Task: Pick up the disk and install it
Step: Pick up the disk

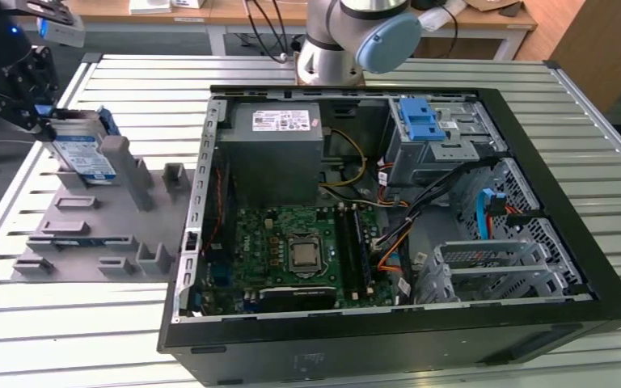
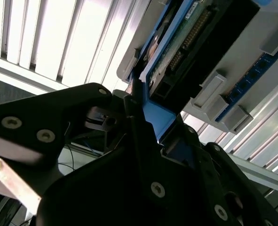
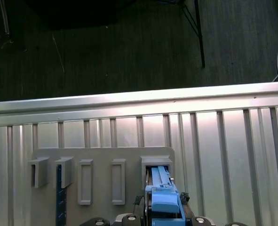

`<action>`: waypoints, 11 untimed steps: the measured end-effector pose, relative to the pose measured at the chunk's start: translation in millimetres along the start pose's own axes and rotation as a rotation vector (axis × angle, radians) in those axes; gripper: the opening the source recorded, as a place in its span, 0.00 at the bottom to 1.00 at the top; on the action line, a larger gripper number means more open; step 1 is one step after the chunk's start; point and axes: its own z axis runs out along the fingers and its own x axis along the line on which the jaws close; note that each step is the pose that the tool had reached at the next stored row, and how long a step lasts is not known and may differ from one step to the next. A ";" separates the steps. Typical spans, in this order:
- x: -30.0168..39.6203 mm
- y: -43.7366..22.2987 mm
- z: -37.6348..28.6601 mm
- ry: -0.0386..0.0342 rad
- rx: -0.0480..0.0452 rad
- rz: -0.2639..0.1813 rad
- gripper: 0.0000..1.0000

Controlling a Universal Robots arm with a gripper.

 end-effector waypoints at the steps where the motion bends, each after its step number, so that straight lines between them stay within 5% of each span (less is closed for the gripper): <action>1: 0.3 0.0 0.0 0.0004 -0.0002 -0.007 0.37; 11: 0.6 0.0 0.1 0.0021 -0.0020 -0.070 0.37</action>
